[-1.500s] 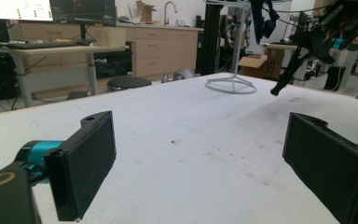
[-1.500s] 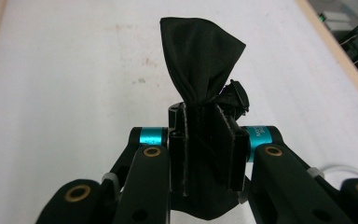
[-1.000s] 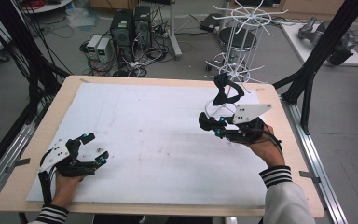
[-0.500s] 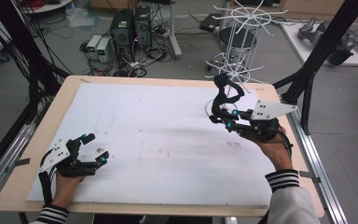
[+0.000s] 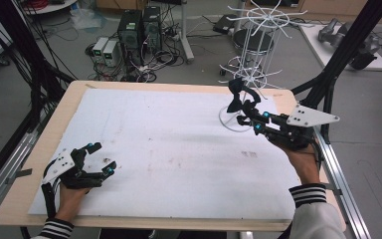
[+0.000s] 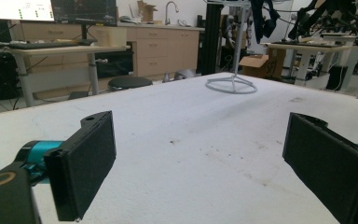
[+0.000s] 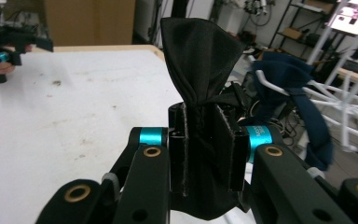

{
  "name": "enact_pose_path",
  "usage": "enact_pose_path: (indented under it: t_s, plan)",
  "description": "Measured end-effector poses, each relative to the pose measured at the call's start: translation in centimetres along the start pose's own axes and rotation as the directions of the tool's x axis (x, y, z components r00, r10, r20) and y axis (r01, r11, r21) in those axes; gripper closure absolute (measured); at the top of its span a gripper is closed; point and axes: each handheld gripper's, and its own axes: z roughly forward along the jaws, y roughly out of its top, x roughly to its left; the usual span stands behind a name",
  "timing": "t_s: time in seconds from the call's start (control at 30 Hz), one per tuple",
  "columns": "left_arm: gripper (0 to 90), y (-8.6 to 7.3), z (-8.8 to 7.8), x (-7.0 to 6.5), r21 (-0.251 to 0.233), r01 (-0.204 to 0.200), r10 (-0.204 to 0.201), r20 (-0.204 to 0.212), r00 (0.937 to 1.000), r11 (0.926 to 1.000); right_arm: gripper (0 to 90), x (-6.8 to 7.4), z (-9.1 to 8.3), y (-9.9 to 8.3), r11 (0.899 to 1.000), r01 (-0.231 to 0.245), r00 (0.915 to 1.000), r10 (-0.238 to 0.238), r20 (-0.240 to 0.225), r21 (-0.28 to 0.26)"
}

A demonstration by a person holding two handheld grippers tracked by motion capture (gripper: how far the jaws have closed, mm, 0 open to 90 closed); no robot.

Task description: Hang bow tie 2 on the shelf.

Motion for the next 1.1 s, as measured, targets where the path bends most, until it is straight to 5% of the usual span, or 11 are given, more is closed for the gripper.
enact_pose_path:
  t_s: [0.67, 1.1]
  plan:
    - [9.9, 0.0, 0.0, 0.0, -0.001, 0.002, -0.002, 0.001, 1.0000, 1.0000, 76.8, -1.4, -1.2, 0.3, 0.997, -0.024, 0.9837, 0.037, 0.176, -0.073]
    - [10.0, 0.0, 0.0, 0.1, -0.002, 0.004, -0.004, 0.007, 1.0000, 1.0000, 76.8, -2.4, -0.6, 0.4, 0.994, -0.064, 0.9783, 0.079, 0.191, -0.083]
